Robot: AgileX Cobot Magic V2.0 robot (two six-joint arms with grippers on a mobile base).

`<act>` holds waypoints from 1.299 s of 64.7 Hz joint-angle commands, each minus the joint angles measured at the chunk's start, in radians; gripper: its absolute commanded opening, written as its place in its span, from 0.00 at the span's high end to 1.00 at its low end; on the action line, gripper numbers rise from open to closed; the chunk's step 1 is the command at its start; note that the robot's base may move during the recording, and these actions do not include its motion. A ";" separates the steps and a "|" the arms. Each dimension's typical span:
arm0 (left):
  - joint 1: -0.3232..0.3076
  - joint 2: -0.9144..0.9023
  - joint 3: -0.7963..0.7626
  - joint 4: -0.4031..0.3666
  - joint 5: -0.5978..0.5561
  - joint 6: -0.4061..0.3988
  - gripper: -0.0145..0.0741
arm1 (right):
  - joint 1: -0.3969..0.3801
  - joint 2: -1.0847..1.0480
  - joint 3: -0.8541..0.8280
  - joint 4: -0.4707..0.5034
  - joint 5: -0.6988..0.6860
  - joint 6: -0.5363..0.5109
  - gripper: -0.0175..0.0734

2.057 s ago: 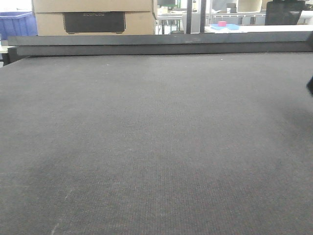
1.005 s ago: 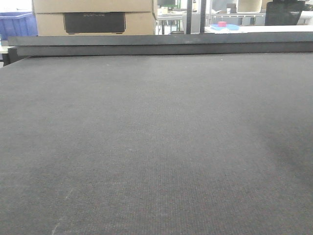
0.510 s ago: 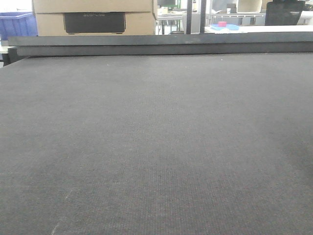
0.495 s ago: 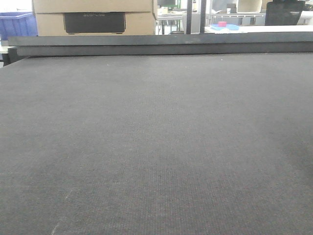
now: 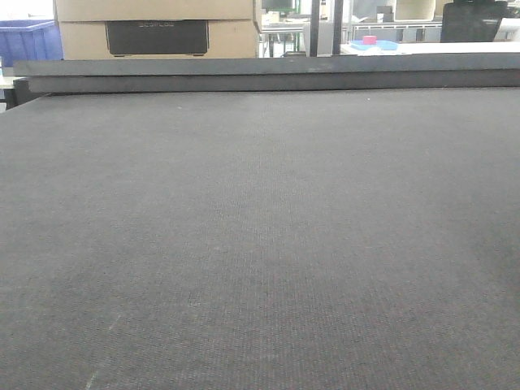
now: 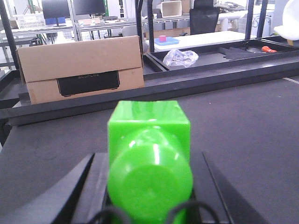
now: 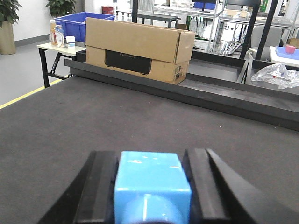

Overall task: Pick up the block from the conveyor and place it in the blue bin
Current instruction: 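Lift both held blocks up off the belt, then drive the base away from the belt along the red conveyor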

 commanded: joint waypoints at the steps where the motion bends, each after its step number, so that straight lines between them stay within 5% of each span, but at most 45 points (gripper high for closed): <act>1: -0.008 -0.004 0.001 -0.005 -0.019 -0.008 0.96 | 0.003 -0.004 -0.008 -0.001 -0.022 -0.005 0.99; 84: -0.008 -0.004 0.001 -0.005 -0.019 -0.008 0.96 | 0.003 -0.004 -0.008 -0.001 -0.022 -0.005 0.99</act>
